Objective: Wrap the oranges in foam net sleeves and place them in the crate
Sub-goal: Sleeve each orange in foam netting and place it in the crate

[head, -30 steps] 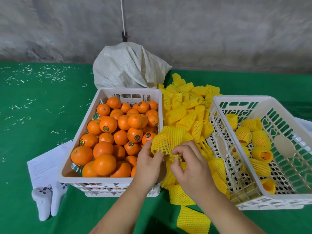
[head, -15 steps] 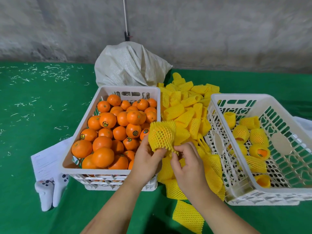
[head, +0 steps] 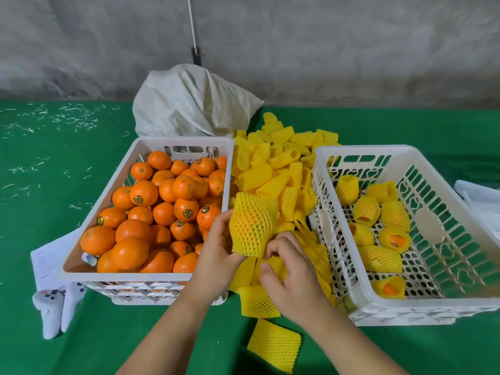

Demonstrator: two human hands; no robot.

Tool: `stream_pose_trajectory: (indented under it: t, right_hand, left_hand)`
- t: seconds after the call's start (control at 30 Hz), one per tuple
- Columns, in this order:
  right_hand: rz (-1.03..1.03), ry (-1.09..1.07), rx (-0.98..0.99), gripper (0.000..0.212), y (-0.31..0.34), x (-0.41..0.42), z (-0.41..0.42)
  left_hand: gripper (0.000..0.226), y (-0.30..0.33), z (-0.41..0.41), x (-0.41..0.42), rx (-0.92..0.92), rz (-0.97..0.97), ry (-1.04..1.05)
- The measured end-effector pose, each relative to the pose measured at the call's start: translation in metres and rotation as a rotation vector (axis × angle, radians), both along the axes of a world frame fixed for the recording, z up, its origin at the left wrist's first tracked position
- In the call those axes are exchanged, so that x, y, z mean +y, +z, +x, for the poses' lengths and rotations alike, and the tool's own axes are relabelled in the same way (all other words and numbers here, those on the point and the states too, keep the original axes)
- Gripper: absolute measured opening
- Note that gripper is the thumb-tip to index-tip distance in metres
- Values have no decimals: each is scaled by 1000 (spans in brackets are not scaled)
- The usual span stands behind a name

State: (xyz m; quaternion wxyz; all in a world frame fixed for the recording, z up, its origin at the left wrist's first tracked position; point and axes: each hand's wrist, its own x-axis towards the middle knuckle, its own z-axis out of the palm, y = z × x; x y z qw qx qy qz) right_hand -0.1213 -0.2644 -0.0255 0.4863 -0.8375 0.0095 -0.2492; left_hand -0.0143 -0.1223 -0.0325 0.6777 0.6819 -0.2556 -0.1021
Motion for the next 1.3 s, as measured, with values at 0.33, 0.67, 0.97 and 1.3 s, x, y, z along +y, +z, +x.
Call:
stream_pose_trajectory:
  t: [0.33,0.67,0.97,1.3]
  right_hand:
    - [676,-222,250,71,15,-55,19]
    - [-204,-462,613,90,-21,-146,35]
    - [-614,212,829,48,-41,-60,87]
    - [17,-92,507,36,-43,-56,74]
  left_hand:
    - [63,-6,-6,-22,-378,340,-60]
    - [95,-43,74,25,-89,1167,42]
    - [89,-41,78,12,-203,1185,235]
    - [72,-45,79,20,-214,1071,330]
